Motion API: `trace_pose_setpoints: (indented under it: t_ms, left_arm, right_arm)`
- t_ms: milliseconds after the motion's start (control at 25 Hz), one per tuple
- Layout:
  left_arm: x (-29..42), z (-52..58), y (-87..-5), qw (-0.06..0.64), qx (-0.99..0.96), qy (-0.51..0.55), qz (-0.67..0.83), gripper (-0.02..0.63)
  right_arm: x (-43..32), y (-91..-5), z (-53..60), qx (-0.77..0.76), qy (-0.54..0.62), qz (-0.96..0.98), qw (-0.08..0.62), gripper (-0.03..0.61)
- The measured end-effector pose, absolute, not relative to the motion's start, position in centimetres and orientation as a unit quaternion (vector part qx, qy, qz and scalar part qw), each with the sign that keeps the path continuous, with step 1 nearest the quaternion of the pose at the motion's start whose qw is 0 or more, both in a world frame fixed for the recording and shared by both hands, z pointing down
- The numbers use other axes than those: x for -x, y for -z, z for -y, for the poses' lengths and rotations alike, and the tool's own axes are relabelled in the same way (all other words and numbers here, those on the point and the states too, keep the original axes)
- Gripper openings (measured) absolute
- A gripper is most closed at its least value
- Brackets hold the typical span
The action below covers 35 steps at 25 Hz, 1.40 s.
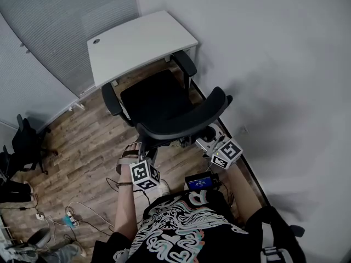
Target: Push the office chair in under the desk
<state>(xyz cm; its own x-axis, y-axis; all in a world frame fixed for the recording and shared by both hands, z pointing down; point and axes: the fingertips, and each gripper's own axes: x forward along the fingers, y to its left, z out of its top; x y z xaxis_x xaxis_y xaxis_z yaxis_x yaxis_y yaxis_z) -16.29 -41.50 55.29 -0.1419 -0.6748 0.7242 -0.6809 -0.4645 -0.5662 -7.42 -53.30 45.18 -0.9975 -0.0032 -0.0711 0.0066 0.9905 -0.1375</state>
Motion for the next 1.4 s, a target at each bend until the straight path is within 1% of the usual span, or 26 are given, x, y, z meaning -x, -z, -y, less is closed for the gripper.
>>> trace_pose_setpoints:
  t_ms: [280,600,720,920,1040,1120,1200,1400]
  left_arm:
    - [15.9,41.4,-55.1,0.004,-0.663,-0.545,0.513,0.166]
    - [15.8,41.2,-55.4,0.021,-0.676,-0.546,0.494,0.178]
    - [15.7,41.1,-55.5,0.022,-0.677,-0.552,0.487,0.211]
    - [16.8,40.4,-53.7,0.013,-0.665,-0.548,0.507,0.215]
    - [17.4,39.7,-52.1,0.013,-0.658,-0.522,0.542,0.219]
    - [17.4,39.1,-51.3,0.014,-0.655,-0.499,0.568,0.222]
    - [17.3,38.3,-50.1,0.013,-0.652,-0.466,0.598,0.212]
    - [16.8,37.0,-45.2,0.012,-0.653,-0.327,0.684,0.182]
  right_arm:
    - [7.2,-45.2,53.2,0.001,0.069,-0.997,0.033,0.176]
    - [7.0,-45.6,53.2,0.009,0.062,-0.998,-0.004,0.176]
    - [6.3,-45.8,53.4,0.032,0.067,-0.997,-0.009,0.176]
    - [4.5,-45.5,53.2,0.058,0.062,-0.996,-0.019,0.173]
    - [3.4,-45.3,53.0,0.067,0.061,-0.996,-0.02,0.162]
    - [2.7,-45.2,52.7,0.081,0.058,-0.995,-0.025,0.12]
    - [2.3,-45.0,52.4,0.101,0.051,-0.993,-0.03,0.112]
    - [1.7,-44.4,51.7,0.15,0.01,-0.987,-0.048,0.098]
